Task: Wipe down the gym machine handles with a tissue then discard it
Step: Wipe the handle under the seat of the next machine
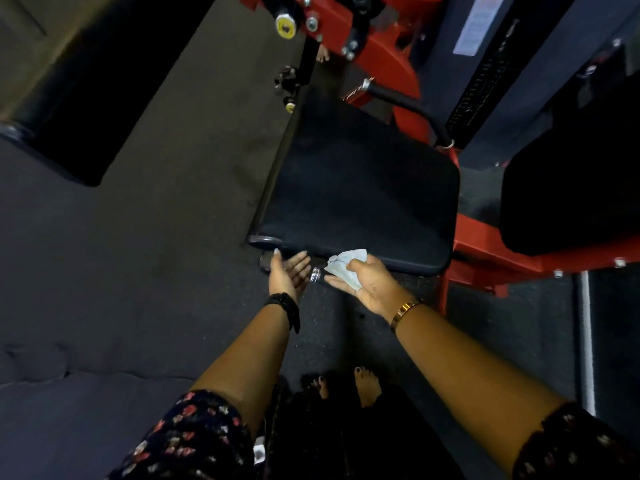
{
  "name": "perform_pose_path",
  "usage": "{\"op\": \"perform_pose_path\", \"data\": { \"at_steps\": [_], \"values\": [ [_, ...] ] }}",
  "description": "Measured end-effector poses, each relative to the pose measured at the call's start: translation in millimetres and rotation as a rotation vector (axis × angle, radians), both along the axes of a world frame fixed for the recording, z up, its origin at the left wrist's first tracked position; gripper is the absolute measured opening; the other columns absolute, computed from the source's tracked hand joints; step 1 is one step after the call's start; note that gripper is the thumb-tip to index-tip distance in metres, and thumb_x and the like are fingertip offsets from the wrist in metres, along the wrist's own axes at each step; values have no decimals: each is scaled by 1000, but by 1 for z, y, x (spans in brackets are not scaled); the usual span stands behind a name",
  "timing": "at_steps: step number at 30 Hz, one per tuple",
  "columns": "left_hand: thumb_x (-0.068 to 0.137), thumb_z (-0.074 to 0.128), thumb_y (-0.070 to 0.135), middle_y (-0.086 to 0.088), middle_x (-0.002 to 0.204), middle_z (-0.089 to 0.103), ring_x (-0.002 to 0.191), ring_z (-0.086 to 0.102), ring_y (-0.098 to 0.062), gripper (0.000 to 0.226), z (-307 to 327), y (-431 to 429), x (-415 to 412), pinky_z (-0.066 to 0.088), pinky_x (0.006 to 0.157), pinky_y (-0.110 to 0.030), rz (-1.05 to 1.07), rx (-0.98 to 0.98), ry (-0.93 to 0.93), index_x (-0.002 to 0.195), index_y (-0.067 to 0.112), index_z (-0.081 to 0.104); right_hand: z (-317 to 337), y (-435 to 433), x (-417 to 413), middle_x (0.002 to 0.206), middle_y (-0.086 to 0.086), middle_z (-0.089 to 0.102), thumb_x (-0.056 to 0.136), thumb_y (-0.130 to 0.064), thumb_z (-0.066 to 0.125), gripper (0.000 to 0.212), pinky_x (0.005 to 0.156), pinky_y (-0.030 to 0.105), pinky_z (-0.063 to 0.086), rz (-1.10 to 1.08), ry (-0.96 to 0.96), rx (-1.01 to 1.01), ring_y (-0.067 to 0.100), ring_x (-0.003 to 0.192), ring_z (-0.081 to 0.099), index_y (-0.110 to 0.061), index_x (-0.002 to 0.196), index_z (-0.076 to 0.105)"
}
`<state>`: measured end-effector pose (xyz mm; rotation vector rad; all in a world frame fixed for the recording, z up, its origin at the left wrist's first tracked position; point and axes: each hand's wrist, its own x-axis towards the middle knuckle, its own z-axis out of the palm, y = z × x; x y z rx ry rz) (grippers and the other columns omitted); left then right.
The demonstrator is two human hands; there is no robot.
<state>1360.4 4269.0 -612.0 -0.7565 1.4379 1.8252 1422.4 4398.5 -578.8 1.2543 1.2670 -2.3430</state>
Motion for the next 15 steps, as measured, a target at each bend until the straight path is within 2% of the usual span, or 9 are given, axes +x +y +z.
{"op": "perform_pose_path", "data": {
  "at_steps": [1, 3, 5, 6, 8, 9, 12, 13, 15],
  "values": [
    [102, 17, 52, -16, 143, 48, 134, 44, -27, 68, -7, 2, 1, 33, 104, -32, 10, -3, -13, 136, 3, 51, -9, -4, -5, 108, 22, 62, 92, 8, 37, 26, 75, 40, 59, 31, 22, 95, 32, 89, 66, -1, 102, 59],
    [103, 20, 48, -19, 144, 46, 134, 43, -29, 66, -18, 10, 2, 33, 109, -33, 49, -5, -20, 136, 0, 49, -28, -9, -11, 112, 18, 64, 89, 4, 50, 24, 80, 36, 58, 186, 64, 493, 26, 93, 65, -6, 109, 58],
    [104, 23, 44, -21, 141, 49, 130, 48, -29, 63, -29, 15, 0, 38, 105, -33, 99, -5, -10, 133, -4, 50, -41, -10, -11, 115, 14, 62, 88, 1, 54, 35, 82, 27, 50, 434, 137, 944, 25, 99, 61, -9, 121, 55],
    [104, 24, 44, -21, 139, 51, 126, 51, -29, 63, -34, 16, -1, 41, 101, -32, 117, -4, -3, 132, -5, 51, -46, -12, -11, 120, 13, 59, 89, 1, 51, 40, 85, 27, 47, 537, 184, 1068, 26, 105, 58, -11, 127, 53],
    [104, 24, 47, -20, 131, 56, 117, 55, -29, 65, -44, 17, -3, 47, 90, -31, 133, 14, -3, 131, -5, 52, -57, -19, -13, 137, 13, 49, 92, 2, 46, 51, 101, 34, 41, 731, 229, 1201, 28, 123, 49, -13, 140, 43],
    [103, 24, 50, -18, 124, 59, 111, 57, -29, 67, -48, 16, -4, 49, 86, -31, 137, 27, -11, 130, -3, 53, -64, -25, -12, 146, 12, 41, 93, 1, 44, 55, 109, 34, 34, 849, 234, 1259, 27, 133, 41, -14, 146, 36],
    [99, 24, 60, -13, 112, 63, 106, 60, -27, 74, -60, 14, -7, 49, 95, -38, 160, 83, -59, 128, 1, 57, -97, -33, 2, 160, 8, 12, 94, 0, 43, 68, 117, 28, 6, 1094, 255, 1455, 22, 147, 12, -12, 153, 11],
    [98, 24, 62, -12, 111, 63, 106, 60, -26, 74, -64, 13, -7, 47, 98, -38, 179, 101, -75, 125, 2, 58, -106, -33, 11, 160, 9, 9, 93, -1, 43, 71, 116, 29, 3, 1121, 292, 1548, 22, 148, 10, -9, 153, 6],
    [97, 26, 63, -9, 108, 65, 101, 62, -23, 70, -69, 13, -1, 49, 94, -36, 226, 114, -83, 113, 5, 64, -115, -28, 26, 159, 15, 10, 91, -9, 39, 71, 118, 36, 7, 1250, 308, 1773, 27, 147, 14, -2, 150, -1]
  ]
}}
